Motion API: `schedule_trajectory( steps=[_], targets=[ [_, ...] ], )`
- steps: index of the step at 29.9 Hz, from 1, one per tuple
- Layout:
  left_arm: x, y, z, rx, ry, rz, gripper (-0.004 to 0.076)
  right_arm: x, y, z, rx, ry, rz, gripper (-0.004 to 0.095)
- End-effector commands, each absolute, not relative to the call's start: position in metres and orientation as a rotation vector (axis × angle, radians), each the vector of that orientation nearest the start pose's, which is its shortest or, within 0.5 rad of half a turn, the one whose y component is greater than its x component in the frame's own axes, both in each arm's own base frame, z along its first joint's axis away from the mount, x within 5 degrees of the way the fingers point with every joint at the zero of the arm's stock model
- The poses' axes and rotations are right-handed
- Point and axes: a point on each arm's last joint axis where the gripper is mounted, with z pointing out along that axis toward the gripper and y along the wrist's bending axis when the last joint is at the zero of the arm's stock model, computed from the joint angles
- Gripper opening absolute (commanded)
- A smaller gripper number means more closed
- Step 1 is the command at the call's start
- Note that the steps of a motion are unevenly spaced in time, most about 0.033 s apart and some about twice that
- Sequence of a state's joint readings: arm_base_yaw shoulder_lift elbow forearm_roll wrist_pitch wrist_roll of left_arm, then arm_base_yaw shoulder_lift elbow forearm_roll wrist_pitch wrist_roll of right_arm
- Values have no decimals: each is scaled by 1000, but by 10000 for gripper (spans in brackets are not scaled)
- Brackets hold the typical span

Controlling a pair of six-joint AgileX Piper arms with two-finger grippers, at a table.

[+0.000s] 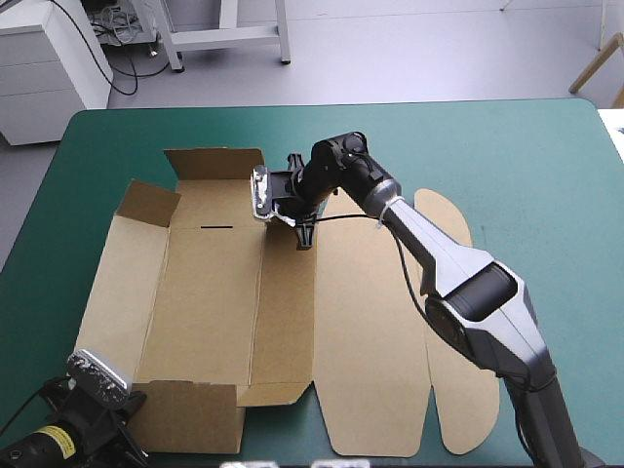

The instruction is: Fold the box

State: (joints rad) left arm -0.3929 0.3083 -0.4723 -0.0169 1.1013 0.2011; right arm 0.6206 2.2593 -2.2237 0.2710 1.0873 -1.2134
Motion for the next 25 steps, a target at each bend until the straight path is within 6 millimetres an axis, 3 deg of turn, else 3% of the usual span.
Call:
schedule_trajectory(
  steps=[1,7,18,25],
  targets=[
    [41,-19,271,675,2268,-134,-10,383,315,322,-1911,1490,126,-19],
    [41,-18,271,678,2266,-106,-10,372,325,321,-1941,1489,155,-20],
    [42,-17,271,679,2265,-97,-10,367,320,314,-1969,1620,195,-20],
    [42,-17,271,681,2264,-87,-10,362,330,314,-1991,1508,267,-19]
  ],
)
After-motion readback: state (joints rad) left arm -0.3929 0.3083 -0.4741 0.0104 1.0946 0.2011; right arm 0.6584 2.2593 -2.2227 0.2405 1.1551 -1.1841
